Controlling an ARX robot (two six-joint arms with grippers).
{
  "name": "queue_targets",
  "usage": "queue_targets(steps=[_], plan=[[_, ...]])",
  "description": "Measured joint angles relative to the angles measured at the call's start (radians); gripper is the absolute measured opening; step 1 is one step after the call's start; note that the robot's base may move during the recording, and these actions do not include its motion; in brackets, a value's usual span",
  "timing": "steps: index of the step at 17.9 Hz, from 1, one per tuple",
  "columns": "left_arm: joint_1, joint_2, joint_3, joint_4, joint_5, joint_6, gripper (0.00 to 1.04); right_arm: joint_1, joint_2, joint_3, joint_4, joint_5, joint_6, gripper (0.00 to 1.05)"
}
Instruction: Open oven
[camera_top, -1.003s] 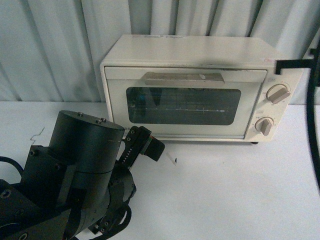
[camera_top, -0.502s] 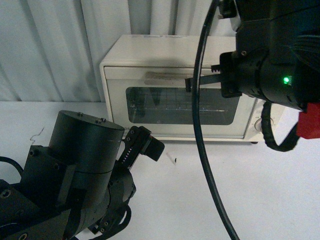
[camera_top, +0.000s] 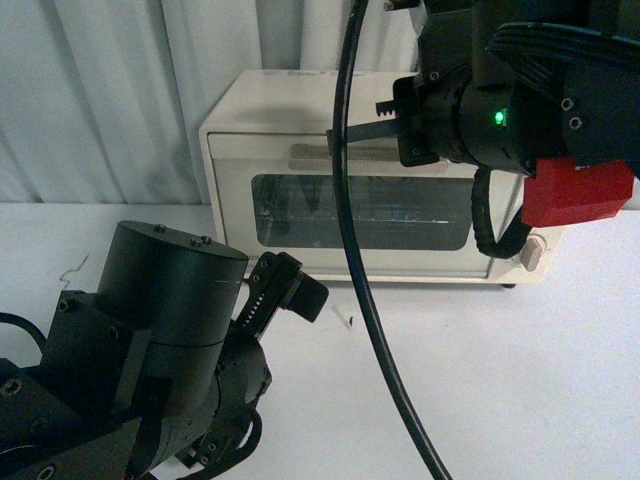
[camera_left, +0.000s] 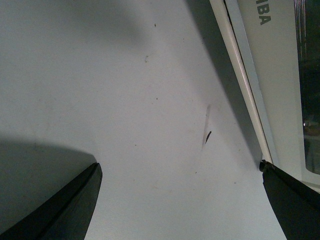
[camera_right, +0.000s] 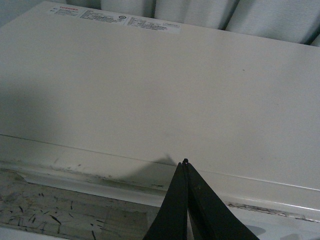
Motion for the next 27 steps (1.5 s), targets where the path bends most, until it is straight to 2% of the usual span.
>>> queue_targets(steps=[7, 27], plan=[[0.0, 0.0, 0.0, 0.0, 0.0, 0.0, 0.98, 0.04, 0.019, 0.021, 0.001, 0.005, 0.008, 0.02], [0.0, 0.0, 0.0, 0.0, 0.0, 0.0, 0.98, 0.042, 0.019, -0.038, 0.039, 0.015, 0.065, 0.02]])
